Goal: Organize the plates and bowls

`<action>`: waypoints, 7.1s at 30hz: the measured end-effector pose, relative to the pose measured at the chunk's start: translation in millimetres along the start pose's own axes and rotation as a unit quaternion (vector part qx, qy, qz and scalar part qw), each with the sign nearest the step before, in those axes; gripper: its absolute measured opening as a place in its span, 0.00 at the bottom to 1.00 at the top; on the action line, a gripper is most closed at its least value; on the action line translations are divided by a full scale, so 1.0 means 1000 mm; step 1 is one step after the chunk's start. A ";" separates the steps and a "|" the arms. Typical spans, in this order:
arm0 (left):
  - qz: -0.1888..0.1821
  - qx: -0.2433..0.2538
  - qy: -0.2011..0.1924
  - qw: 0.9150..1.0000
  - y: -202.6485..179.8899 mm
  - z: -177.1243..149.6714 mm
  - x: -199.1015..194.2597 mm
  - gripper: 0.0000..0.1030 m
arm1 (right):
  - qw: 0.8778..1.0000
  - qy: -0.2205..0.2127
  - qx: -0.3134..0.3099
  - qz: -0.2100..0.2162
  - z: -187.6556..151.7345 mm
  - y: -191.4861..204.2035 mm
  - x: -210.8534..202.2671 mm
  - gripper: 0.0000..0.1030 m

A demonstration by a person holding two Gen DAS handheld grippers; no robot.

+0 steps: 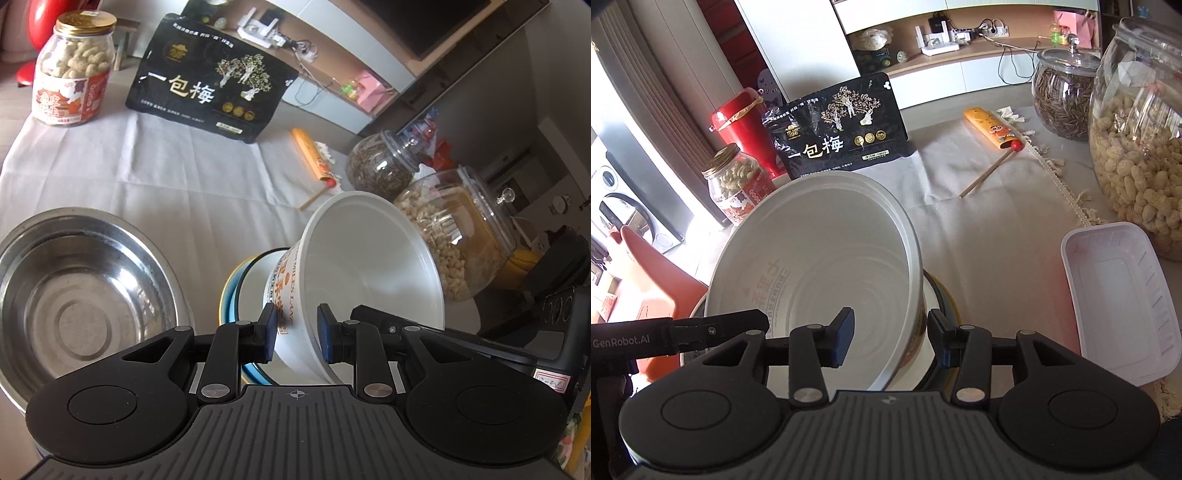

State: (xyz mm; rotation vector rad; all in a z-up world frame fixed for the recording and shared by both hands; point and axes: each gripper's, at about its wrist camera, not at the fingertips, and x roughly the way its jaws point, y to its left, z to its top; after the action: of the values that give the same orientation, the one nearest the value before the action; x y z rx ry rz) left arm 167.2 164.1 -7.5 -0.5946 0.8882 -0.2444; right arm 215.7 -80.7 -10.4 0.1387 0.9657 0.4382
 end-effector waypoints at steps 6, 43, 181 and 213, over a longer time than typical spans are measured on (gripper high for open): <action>-0.002 0.000 0.011 1.000 0.003 0.000 0.005 0.25 | 1.000 0.011 -0.004 0.000 -0.002 0.000 0.003 0.47; 0.026 -0.039 0.020 0.999 0.023 -0.002 0.024 0.22 | 0.997 -0.061 -0.019 0.041 -0.008 0.003 -0.019 0.62; 0.127 -0.052 0.037 0.990 0.000 -0.045 0.065 0.44 | 0.987 0.076 0.010 0.139 -0.020 -0.054 0.086 0.62; 0.152 0.016 0.100 0.983 -0.002 -0.044 0.035 0.44 | 0.977 0.094 -0.191 0.021 -0.018 0.003 0.061 0.74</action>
State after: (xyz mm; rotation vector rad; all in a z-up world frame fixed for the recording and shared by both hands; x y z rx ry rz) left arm 153.6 130.4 -50.5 -0.4026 1.1527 -0.0413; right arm 230.0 -53.5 -66.2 -0.2338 1.0465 0.6763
